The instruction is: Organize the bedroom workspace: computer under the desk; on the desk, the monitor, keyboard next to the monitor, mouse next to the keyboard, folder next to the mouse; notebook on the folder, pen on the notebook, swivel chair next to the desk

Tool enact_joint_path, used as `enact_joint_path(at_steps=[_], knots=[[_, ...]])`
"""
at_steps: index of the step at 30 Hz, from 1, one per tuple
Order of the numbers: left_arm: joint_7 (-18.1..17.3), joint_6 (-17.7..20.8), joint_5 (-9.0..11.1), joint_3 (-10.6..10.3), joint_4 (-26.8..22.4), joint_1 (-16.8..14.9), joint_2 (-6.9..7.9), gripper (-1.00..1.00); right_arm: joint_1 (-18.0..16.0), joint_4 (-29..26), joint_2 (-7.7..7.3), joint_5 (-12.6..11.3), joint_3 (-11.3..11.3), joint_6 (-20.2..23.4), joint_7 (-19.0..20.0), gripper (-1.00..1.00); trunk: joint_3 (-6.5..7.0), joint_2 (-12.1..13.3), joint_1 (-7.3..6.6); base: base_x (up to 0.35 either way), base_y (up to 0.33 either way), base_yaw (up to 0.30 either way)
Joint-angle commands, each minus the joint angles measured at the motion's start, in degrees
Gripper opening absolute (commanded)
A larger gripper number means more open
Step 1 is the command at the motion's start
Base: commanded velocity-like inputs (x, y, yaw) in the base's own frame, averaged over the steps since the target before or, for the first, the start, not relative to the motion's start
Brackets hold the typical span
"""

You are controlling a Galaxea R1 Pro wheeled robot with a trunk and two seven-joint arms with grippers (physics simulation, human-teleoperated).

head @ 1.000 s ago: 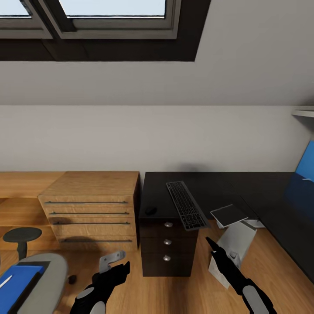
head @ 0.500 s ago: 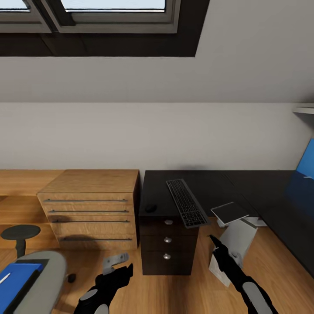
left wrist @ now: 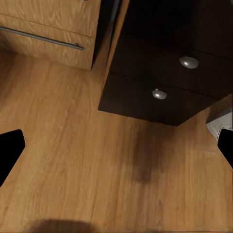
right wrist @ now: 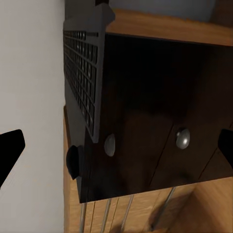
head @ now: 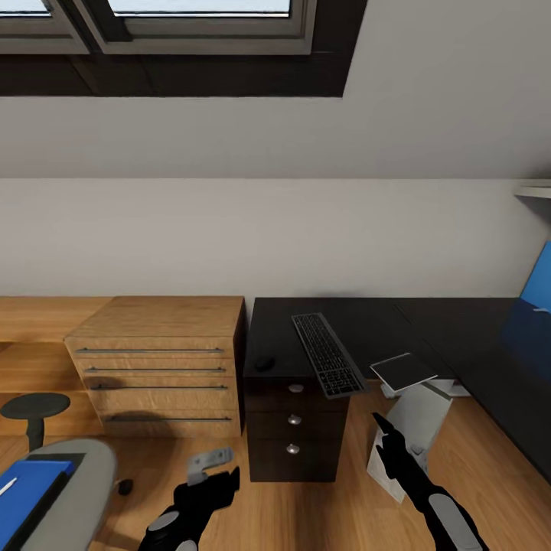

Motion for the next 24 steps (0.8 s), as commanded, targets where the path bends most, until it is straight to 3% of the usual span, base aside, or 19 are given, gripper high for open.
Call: enact_joint_path(at_steps=[1, 4, 24], knots=[[0.6, 0.1, 0.5, -1.1, -0.1, -0.1, 0.13, 1.00, -0.1, 0.0, 0.02, -0.4, -0.2, 0.5, 0.1, 1.00, -0.06, 0.0, 0.00, 0.000, 0.000, 0.000], [0.5, 0.1, 0.5, -2.7, -0.1, -0.1, 0.36, 1.00, -0.1, 0.1, 0.12, -0.5, -0.2, 0.5, 0.0, 1.00, -0.06, 0.0, 0.00, 0.066, 0.000, 0.000], [0.4, 0.3, 0.5, -2.8, -0.2, -0.1, 0.41, 1.00, 0.0, 0.3, 0.28, -0.4, -0.1, 0.4, -0.1, 1.00, -0.06, 0.0, 0.00, 0.111, 0.000, 0.000]])
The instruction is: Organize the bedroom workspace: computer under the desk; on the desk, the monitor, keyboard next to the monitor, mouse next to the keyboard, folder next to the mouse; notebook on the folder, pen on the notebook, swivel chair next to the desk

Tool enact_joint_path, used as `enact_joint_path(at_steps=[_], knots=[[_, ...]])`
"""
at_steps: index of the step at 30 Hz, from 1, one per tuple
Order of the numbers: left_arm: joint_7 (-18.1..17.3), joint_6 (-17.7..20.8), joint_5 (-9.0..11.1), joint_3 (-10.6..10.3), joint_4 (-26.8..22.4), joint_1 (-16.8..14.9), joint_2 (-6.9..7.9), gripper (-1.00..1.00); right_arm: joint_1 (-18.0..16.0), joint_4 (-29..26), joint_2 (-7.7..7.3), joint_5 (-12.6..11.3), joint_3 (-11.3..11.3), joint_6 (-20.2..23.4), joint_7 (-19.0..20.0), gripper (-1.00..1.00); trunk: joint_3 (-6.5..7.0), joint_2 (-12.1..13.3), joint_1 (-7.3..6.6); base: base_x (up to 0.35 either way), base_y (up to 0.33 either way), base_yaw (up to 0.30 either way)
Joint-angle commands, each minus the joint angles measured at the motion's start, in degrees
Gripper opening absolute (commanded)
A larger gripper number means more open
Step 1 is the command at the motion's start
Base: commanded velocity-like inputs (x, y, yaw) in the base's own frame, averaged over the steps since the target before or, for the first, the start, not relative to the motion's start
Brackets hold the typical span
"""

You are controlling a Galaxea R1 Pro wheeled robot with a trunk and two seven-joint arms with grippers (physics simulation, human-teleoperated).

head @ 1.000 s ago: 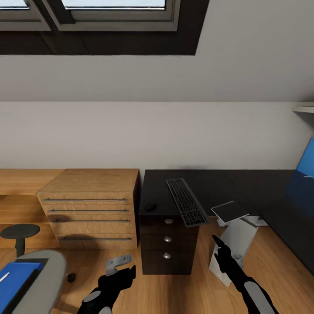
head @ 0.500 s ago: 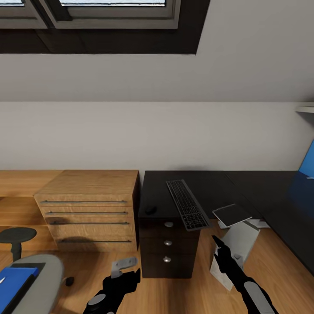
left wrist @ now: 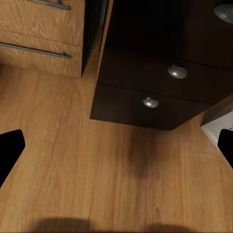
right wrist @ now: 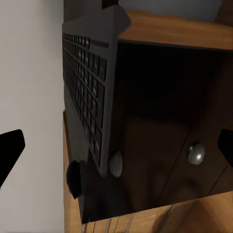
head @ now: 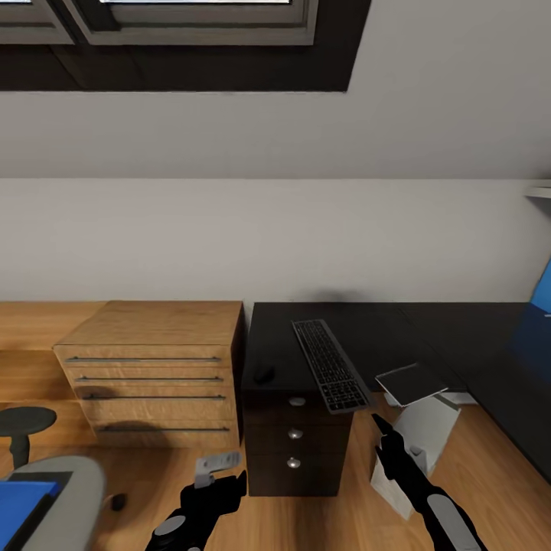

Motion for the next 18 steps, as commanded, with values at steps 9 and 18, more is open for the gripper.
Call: enact_joint_path(at_steps=[9, 18], knots=[[0.6, 0.0, 0.6, -1.2, -0.1, -0.1, 0.04, 1.00, -0.1, 0.0, 0.05, -0.4, -0.2, 0.4, 0.0, 1.00, -0.06, 0.0, 0.01, 0.192, 0.000, 0.000], [0.7, -0.1, 0.6, -1.8, -0.3, -0.1, -0.17, 1.00, -0.1, 0.0, 0.02, -0.4, -0.2, 0.4, 0.0, 1.00, -0.96, -2.0, 1.11, 0.057, 0.000, 0.000]])
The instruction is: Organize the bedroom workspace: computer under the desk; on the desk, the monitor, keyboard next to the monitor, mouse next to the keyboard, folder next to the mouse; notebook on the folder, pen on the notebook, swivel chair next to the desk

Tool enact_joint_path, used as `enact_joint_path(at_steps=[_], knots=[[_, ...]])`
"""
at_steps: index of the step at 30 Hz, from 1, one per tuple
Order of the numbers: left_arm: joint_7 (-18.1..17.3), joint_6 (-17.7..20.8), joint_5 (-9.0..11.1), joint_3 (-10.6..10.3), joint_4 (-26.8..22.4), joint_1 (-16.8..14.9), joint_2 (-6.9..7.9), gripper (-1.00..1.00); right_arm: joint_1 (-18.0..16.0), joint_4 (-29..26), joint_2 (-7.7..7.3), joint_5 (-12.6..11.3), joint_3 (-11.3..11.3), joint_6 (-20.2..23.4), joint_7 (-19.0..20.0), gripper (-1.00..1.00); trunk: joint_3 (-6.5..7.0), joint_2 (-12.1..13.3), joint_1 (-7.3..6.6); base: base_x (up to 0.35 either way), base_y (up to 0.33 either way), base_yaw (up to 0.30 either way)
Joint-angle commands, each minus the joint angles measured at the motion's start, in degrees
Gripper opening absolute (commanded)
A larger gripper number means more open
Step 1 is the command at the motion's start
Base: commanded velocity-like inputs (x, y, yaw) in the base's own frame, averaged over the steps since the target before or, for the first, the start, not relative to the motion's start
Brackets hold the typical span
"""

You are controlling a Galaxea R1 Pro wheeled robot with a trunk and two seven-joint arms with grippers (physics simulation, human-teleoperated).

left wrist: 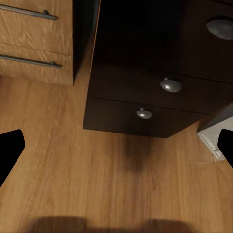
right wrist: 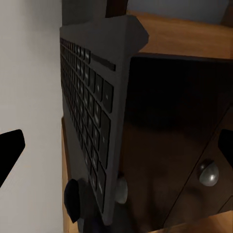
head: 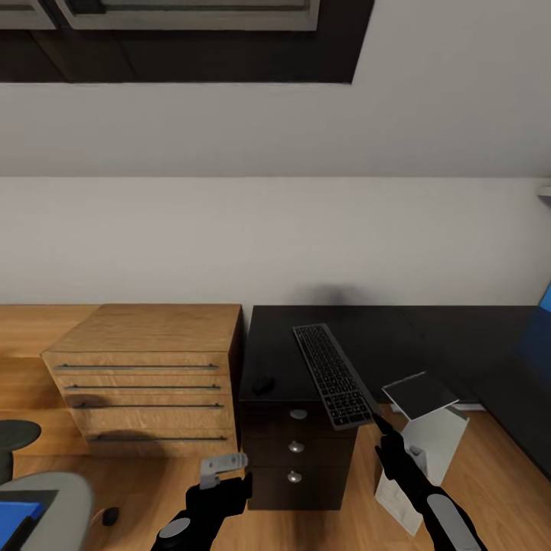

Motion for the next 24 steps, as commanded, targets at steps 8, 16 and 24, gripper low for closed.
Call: enact_joint_path(at_steps=[8, 16, 24], knots=[[0.6, 0.1, 0.6, -0.1, -0.1, -0.1, 0.02, 1.00, 0.0, 0.0, 0.02, -0.4, -0.2, 0.5, 0.1, 1.00, -0.78, -1.7, 0.88, 0.001, 0.000, 0.000], [0.6, 0.3, 0.6, 0.0, 0.1, -0.1, 0.23, 1.00, 0.0, 0.0, 0.10, -0.4, -0.2, 0.4, 0.1, 1.00, -0.78, -1.7, 0.88, 0.052, 0.041, 0.000], [0.6, 0.3, 0.6, 0.0, 0.2, -0.1, 0.25, 1.00, 0.0, 0.0, 0.11, -0.4, -0.2, 0.4, 0.1, 1.00, -0.78, -1.7, 0.88, 0.041, 0.027, 0.000]])
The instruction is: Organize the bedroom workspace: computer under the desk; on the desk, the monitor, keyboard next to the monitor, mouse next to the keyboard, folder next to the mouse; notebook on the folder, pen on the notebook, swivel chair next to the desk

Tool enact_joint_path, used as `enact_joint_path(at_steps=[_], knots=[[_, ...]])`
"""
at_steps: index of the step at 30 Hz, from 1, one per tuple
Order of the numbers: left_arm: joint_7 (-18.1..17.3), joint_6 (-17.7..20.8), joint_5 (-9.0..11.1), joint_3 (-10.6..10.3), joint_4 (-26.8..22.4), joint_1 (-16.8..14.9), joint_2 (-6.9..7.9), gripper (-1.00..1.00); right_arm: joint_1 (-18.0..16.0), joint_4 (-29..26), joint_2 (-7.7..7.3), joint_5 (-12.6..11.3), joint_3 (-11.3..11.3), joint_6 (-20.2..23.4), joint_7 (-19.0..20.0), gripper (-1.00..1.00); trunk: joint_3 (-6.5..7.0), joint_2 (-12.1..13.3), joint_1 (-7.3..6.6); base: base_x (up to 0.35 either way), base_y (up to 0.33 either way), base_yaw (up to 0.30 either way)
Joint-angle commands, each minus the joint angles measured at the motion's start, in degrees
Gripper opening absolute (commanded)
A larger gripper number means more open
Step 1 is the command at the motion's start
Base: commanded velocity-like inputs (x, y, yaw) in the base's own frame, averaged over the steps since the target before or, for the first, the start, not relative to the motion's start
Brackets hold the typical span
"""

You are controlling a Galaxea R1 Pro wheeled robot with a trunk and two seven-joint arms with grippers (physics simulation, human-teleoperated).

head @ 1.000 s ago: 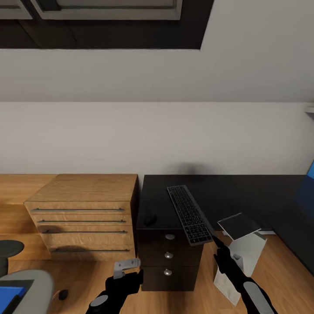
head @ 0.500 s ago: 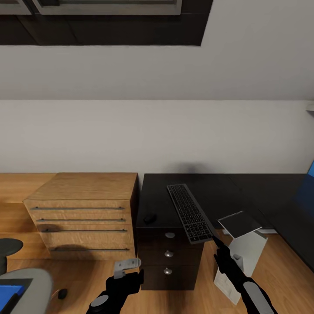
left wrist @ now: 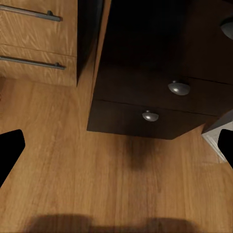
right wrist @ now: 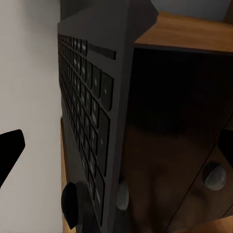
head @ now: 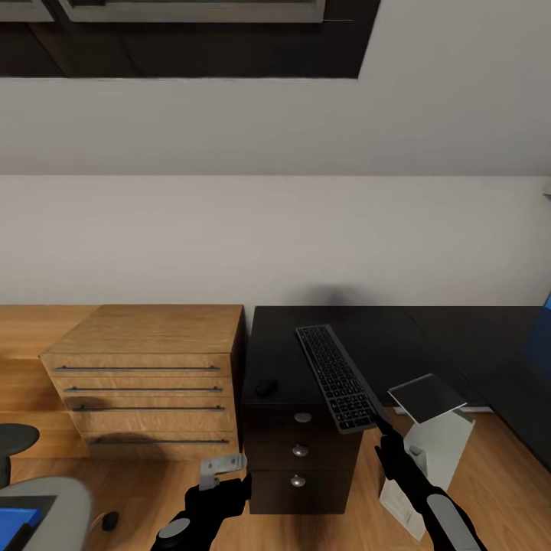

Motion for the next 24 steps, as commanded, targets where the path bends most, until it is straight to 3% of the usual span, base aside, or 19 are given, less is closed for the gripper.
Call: enact_joint_path(at_steps=[1, 15, 24], knots=[[0.6, 0.1, 0.6, -0.1, -0.1, -0.1, 0.01, 1.00, 0.0, 0.0, 0.02, -0.4, -0.2, 0.5, 0.1, 1.00, -0.06, 0.0, 0.00, 0.006, 0.004, 0.000], [0.6, 0.1, 0.5, -0.1, -0.1, -0.1, -0.13, 1.00, 0.0, 0.0, 0.02, -0.4, -0.2, 0.5, 0.1, 1.00, -0.06, 0.0, 0.00, 0.012, 0.002, 0.000], [0.6, 0.1, 0.5, -0.1, -0.1, -0.1, -0.25, 1.00, 0.0, 0.0, 0.02, -0.4, -0.2, 0.5, 0.1, 1.00, -1.50, -3.2, 1.75, 0.001, 0.000, 0.000]])
